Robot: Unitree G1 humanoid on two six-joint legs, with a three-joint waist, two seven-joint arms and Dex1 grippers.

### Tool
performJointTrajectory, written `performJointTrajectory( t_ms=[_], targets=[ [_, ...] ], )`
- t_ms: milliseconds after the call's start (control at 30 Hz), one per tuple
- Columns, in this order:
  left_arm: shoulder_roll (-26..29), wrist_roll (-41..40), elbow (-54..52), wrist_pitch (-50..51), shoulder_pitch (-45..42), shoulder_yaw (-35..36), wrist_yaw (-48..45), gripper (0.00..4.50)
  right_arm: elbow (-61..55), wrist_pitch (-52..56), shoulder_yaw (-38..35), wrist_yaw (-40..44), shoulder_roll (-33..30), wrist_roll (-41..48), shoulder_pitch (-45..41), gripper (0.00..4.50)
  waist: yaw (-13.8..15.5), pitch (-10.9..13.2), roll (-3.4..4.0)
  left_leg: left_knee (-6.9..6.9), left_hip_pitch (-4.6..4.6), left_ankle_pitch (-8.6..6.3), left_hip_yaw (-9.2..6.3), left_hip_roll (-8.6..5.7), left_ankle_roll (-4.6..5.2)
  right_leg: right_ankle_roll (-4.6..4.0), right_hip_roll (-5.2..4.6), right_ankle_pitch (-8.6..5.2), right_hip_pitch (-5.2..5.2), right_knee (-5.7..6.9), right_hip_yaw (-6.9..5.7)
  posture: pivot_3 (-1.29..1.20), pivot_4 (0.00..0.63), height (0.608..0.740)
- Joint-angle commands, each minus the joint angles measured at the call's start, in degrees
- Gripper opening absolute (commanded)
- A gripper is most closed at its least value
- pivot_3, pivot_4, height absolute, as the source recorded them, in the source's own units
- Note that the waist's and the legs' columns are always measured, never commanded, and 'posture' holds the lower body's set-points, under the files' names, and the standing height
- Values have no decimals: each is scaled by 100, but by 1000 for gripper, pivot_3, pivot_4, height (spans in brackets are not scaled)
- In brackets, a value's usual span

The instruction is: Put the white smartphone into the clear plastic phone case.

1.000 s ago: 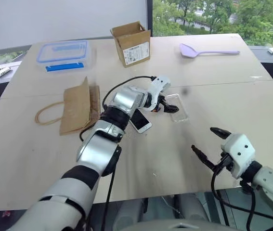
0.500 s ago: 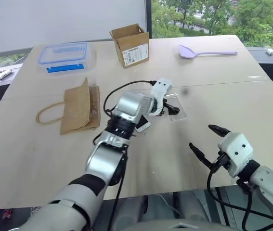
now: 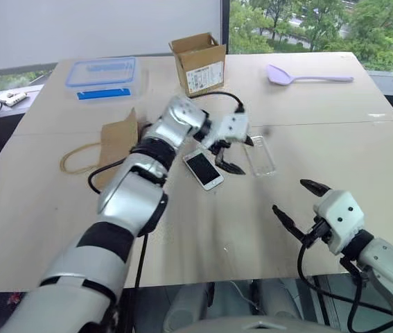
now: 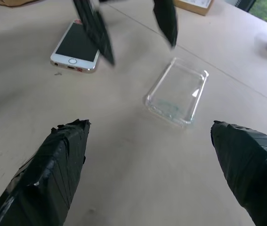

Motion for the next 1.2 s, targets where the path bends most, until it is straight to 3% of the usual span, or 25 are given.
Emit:
performJointTrajectory(
  t_ms=[33, 67, 133, 233, 467, 633, 900, 1067, 1200],
  targets=[
    [-103, 538, 286, -401, -233, -163, 400, 4479, -411, -9, 32, -161, 71, -116, 192, 4500, -55, 1, -2, 0, 1, 0, 0, -1, 0, 1, 1, -1, 0, 3, 1, 0, 150, 740],
    [-177, 703, 360, -378, -231, -223, 647, 4479, -436, -34, 56, -200, 95, -147, 269, 4500, -63, 1, -2, 1, 1, 0, -1, 0, 0, 2, 1, -1, 0, 6, 1, 0, 150, 740],
    [-302, 1029, 469, -310, -212, -333, 1105, 4051, -448, -130, 103, -252, 115, -216, 408, 4500, -106, 1, -4, 7, 8, 0, -2, 0, 1, 6, 0, -3, 4, 18, 2, 0, 150, 740],
    [-379, 1467, 572, -160, -149, -494, 1703, 2994, -448, -463, 104, -241, 33, -325, 775, 4500, -95, -2, -5, 20, 20, -1, -2, 0, 3, 7, 1, -4, 21, 26, 1, 0, 150, 740],
    [-294, 1494, 631, 43, -76, -180, 1483, 40, -448, -804, -104, -236, -35, -341, 1135, 4500, -134, -4, -9, 61, 52, -16, -4, 5, 33, 51, 5, -18, 67, 41, -3, 0, 150, 740],
    [-147, 1254, 566, -109, -43, 226, 1107, 40, -448, -691, 3, -236, -47, -354, 917, 4500, -143, -3, -9, 63, 71, -17, -1, 10, 34, 53, 8, -17, 83, 41, 0, 0, 150, 740],
    [206, -101, 9, 333, -330, 1568, -691, 40, -374, -521, 5, -45, -43, -258, 670, 4500, -129, -2, -8, 69, 17, -9, -8, 2, 16, 26, 4, -2, 39, 37, -3, 0, 150, 740],
    [339, -119, -269, 281, 3, 1584, -737, 40, -101, -523, -13, 207, -118, -154, 246, 4500, -132, -3, -8, 70, 21, -16, -7, 2, 28, 27, 3, -2, 43, 37, -1, 0, 150, 740],
    [159, 98, -269, -171, 205, 1440, -9, 1777, -29, -520, -90, 303, -146, -112, 151, 4500, -121, -2, -9, 70, 23, -16, -10, 3, 29, 27, 5, -2, 44, 39, -2, 0, 150, 740]
  ],
)
